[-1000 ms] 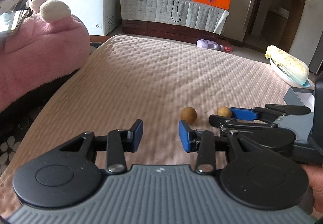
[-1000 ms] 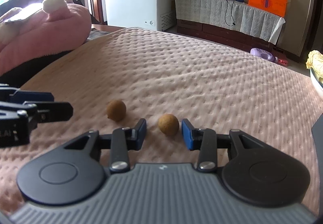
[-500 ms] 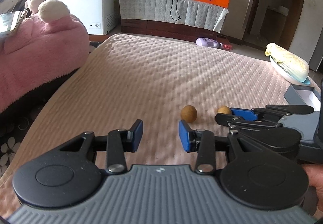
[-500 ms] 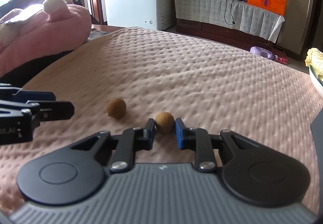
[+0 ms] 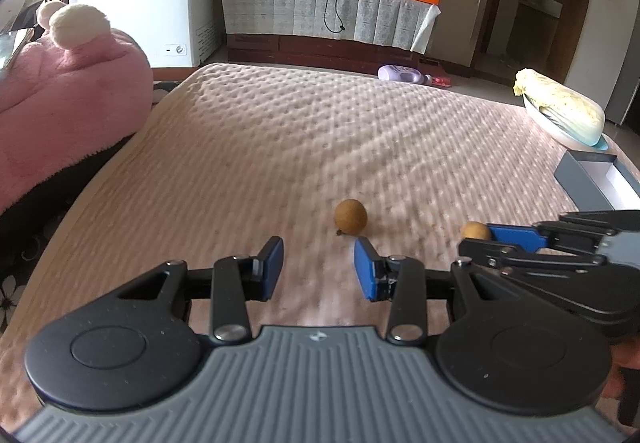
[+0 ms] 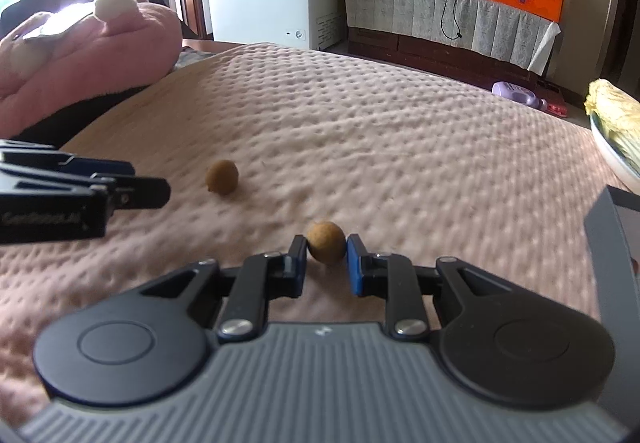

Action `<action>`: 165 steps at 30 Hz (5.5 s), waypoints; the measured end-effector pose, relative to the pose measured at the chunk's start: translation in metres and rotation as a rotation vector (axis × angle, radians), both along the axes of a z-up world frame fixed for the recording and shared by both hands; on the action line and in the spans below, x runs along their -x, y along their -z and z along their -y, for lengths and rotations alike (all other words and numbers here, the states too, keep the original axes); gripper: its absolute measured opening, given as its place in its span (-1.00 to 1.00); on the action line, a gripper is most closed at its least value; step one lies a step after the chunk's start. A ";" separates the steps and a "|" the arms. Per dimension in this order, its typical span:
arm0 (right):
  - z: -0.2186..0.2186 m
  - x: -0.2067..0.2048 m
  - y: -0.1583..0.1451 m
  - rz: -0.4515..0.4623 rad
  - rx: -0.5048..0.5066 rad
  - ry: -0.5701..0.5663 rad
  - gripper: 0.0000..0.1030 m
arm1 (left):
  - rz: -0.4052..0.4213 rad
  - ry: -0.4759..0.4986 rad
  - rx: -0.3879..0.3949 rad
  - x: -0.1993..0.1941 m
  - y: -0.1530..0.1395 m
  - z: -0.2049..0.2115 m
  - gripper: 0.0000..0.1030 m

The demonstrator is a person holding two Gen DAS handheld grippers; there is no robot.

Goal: Organize fruits
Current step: 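Close the left gripper on the other longan while the right gripper carries its longan, then carry both brown longans over the box with both grippers, then lower the longan into the box and open the right gripper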

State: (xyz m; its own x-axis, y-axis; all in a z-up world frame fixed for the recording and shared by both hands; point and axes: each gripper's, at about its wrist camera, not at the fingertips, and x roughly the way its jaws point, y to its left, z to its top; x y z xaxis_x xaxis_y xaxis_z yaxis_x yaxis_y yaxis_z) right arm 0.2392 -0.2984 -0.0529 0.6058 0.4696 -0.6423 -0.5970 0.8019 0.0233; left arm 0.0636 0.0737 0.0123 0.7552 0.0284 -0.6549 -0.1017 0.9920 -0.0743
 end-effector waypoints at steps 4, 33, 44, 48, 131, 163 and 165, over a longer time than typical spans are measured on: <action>0.016 0.007 -0.005 -0.004 -0.010 -0.004 -0.52 | 0.002 0.011 -0.007 -0.005 0.001 0.008 -0.13; 0.073 0.022 -0.025 0.019 -0.036 0.015 -0.52 | -0.034 -0.041 -0.048 -0.058 0.026 0.038 -0.16; 0.087 0.032 -0.033 0.028 -0.044 0.037 -0.53 | -0.026 -0.064 -0.036 -0.055 0.026 0.038 -0.48; 0.089 0.038 -0.037 0.032 -0.052 0.042 -0.53 | -0.026 -0.051 -0.035 -0.054 0.026 0.037 -0.48; 0.261 0.084 -0.049 0.058 -0.067 0.360 -0.52 | 0.066 0.310 -0.037 -0.035 -0.026 0.229 -0.48; 0.284 0.058 -0.034 0.031 -0.050 0.433 -0.52 | 0.079 0.445 -0.024 -0.040 -0.015 0.302 -0.48; 0.282 0.054 -0.033 0.028 -0.048 0.431 -0.52 | 0.077 0.448 -0.023 -0.042 -0.014 0.305 -0.48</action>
